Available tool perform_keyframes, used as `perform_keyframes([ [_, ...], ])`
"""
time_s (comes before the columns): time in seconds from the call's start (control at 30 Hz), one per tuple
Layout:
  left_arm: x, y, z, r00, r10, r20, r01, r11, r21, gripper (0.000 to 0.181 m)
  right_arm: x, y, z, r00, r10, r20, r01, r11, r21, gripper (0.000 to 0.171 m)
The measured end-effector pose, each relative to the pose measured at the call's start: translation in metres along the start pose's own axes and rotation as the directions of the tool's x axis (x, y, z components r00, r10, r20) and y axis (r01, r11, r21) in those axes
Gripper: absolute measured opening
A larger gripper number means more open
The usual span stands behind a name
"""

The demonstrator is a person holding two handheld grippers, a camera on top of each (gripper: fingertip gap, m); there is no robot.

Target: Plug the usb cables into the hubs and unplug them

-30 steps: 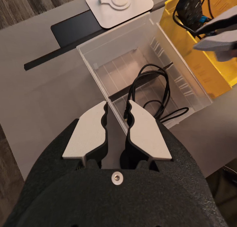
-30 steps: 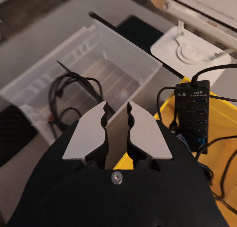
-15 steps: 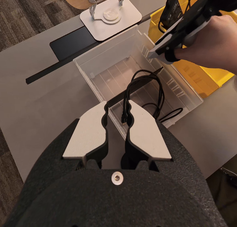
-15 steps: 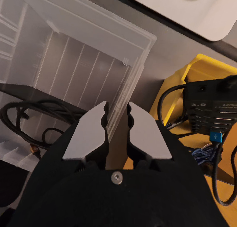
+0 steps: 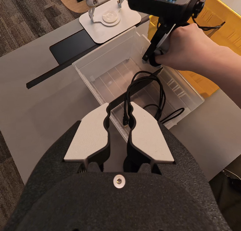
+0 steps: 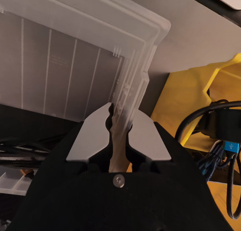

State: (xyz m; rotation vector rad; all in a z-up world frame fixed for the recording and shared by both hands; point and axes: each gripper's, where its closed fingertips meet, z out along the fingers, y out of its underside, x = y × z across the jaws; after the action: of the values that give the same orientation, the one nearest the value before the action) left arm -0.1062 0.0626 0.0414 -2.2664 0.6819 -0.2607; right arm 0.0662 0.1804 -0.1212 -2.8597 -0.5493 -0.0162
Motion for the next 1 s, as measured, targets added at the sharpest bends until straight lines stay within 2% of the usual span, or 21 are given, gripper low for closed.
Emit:
perform_keyframes([
  [0.13,-0.002,0.001,0.002,1.0,-0.001,0.003,0.001,1.0,-0.007,0.024,-0.003,-0.001,0.0,0.999,0.01,0.048,-0.009,1.0,-0.009,0.012],
  [0.3,-0.002,0.002,0.002,1.0,0.006,0.008,-0.006,1.0,-0.014,0.023,-0.014,-0.002,-0.004,0.971,0.118,0.206,-0.113,0.993,-0.038,0.006],
  [0.63,-0.012,-0.005,0.008,0.999,-0.021,0.047,0.021,1.0,0.011,0.022,-0.014,-0.016,-0.056,0.989,0.076,0.13,-0.062,0.992,-0.111,0.006],
  [0.7,-0.015,-0.018,-0.004,0.997,-0.032,0.068,0.025,0.995,0.099,0.022,-0.013,-0.018,-0.069,0.991,0.058,0.118,-0.044,0.992,-0.122,0.006],
  [0.73,-0.017,-0.03,-0.015,0.996,-0.041,0.085,0.024,0.983,0.184,0.022,-0.012,-0.02,-0.076,0.993,0.049,0.111,-0.036,0.992,-0.12,0.006],
  [0.8,-0.024,-0.054,-0.045,0.988,-0.084,0.129,0.028,0.924,0.381,0.022,-0.008,-0.025,-0.089,0.994,0.039,0.105,-0.028,0.994,-0.104,0.006],
  [0.87,-0.025,-0.066,-0.073,0.982,-0.112,0.15,0.018,0.855,0.519,0.022,-0.005,-0.032,-0.103,0.992,0.035,0.117,-0.025,0.997,-0.08,0.006],
  [1.0,-0.027,-0.065,-0.097,0.979,-0.119,0.168,0.0,0.817,0.577,0.019,0.004,-0.043,-0.139,0.987,0.034,0.158,-0.031,0.999,-0.02,0.006],
])
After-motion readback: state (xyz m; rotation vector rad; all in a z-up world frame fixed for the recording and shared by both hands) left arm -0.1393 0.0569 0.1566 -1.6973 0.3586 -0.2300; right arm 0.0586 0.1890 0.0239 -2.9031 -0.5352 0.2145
